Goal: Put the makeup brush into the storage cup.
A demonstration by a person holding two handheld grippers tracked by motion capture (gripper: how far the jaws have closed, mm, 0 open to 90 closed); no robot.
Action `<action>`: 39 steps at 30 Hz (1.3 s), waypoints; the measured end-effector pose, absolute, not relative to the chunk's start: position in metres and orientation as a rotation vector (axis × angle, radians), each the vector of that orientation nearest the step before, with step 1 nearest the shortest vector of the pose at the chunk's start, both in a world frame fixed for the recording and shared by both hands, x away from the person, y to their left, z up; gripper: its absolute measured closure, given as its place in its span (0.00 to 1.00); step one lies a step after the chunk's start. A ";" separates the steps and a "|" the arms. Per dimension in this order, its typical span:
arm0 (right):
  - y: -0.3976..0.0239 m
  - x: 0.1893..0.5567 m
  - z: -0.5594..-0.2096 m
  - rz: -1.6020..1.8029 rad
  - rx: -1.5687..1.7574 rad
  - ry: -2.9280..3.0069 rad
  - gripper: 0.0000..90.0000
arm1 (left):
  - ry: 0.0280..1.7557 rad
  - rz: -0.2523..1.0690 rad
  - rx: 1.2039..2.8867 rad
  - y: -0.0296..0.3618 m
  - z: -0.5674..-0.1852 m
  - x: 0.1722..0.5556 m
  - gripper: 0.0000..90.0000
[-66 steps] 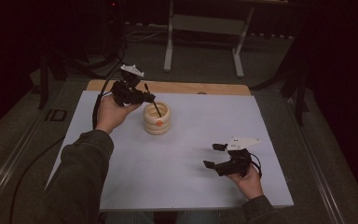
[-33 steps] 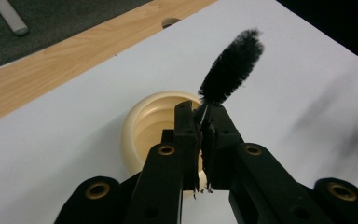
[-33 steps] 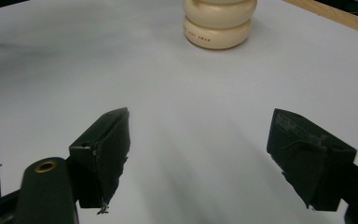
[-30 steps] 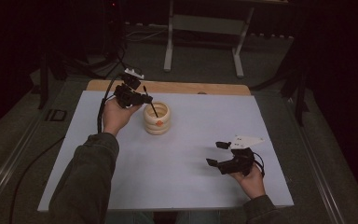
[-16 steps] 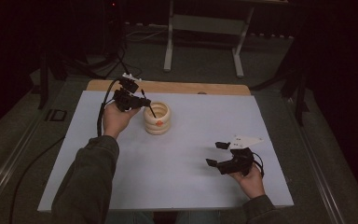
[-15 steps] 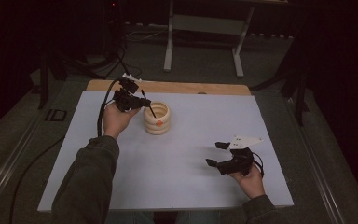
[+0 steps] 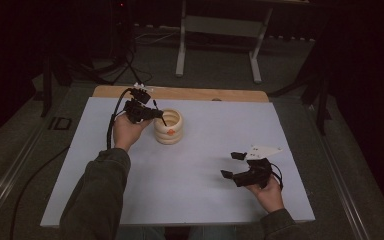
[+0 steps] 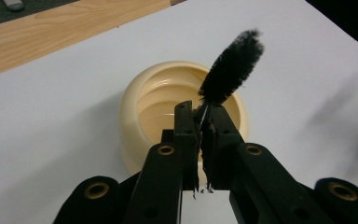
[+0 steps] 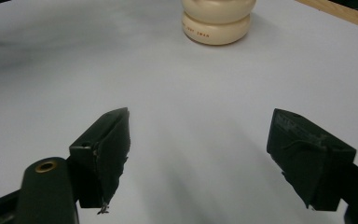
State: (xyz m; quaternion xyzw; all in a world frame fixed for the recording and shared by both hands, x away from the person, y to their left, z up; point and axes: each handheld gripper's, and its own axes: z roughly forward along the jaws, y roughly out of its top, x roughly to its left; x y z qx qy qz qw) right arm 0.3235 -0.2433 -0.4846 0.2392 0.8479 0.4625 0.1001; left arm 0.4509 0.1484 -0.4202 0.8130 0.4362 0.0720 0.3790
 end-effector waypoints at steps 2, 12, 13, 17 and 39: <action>-0.243 0.324 -0.485 1.366 0.707 2.507 0.23 | 1.115 0.184 2.079 0.148 -0.421 0.451 0.95; -0.243 0.324 -0.485 1.366 0.710 2.508 0.23 | 1.122 0.174 2.086 0.148 -0.426 0.451 0.95; -0.243 0.324 -0.485 1.366 0.710 2.509 0.23 | 1.125 0.175 2.085 0.148 -0.426 0.451 0.95; -0.243 0.324 -0.485 1.364 0.709 2.510 0.23 | 1.125 0.176 2.086 0.148 -0.427 0.451 0.95; -0.242 0.324 -0.486 1.363 0.699 2.515 0.23 | 1.126 0.177 2.117 0.148 -0.430 0.449 0.94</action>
